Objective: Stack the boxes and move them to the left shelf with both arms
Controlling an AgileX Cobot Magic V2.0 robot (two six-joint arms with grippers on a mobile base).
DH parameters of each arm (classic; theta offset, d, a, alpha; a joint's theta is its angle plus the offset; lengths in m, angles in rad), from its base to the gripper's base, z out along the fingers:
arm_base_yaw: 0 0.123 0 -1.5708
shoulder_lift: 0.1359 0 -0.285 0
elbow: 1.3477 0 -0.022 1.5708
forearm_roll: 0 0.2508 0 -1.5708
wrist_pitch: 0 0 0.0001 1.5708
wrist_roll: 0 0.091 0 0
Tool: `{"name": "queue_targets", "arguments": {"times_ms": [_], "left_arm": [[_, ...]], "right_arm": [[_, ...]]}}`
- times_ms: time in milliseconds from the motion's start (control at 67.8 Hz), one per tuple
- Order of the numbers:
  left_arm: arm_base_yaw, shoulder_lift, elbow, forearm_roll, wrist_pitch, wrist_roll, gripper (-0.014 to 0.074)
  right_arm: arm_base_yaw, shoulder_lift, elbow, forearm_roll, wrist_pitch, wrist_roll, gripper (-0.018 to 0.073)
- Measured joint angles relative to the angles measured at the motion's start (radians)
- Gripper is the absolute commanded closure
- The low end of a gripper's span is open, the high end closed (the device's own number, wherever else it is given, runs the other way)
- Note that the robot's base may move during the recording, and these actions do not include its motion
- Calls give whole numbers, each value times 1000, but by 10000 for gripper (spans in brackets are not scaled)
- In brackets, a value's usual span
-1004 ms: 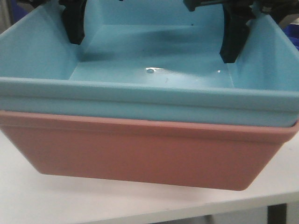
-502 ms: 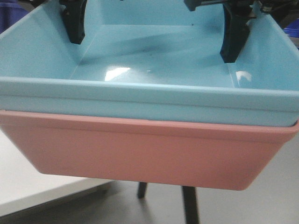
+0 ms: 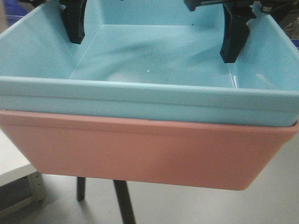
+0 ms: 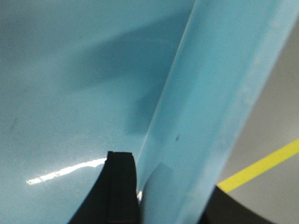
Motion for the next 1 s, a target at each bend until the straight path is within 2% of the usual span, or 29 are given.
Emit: {"name": "queue_targets", "arguments": {"times_ms": [1004], "left_arm": [[0, 0, 0, 0, 0, 0, 599]], "right_arm": [[0, 0, 0, 0, 0, 0, 503]]}}
